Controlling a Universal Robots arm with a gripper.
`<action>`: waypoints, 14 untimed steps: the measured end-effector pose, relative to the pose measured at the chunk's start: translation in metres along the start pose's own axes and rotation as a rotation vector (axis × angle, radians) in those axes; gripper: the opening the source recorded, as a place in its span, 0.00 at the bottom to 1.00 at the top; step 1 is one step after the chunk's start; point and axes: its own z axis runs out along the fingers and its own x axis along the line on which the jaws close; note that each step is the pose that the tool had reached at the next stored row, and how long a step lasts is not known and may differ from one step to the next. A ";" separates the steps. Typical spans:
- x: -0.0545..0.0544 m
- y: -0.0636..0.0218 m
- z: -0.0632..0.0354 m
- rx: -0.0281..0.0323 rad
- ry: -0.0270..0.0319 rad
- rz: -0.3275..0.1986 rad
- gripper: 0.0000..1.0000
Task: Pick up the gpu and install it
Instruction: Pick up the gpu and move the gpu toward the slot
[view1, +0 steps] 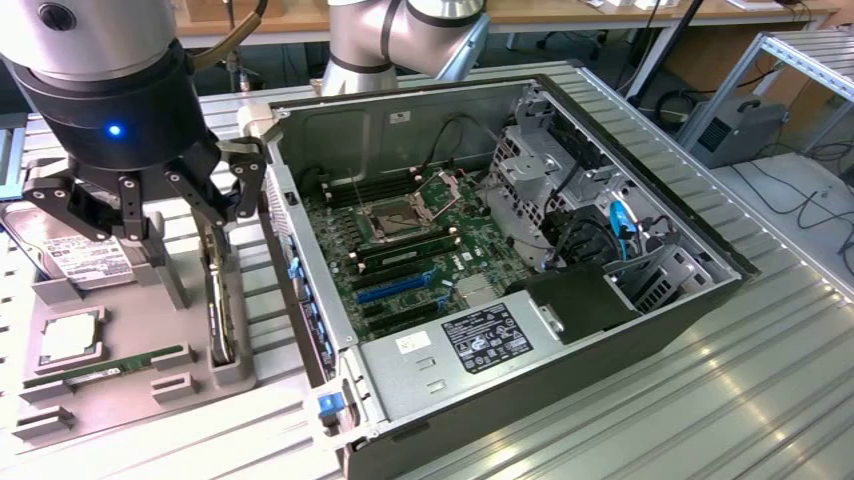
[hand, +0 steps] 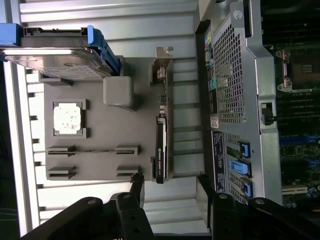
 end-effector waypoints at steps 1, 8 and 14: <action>0.000 0.0000 0.0003 0.0000 0.0000 0.000 0.54; 0.000 -0.0001 0.0019 -0.0001 0.0000 0.000 0.54; 0.000 -0.0001 0.0034 0.0000 0.0000 0.000 0.54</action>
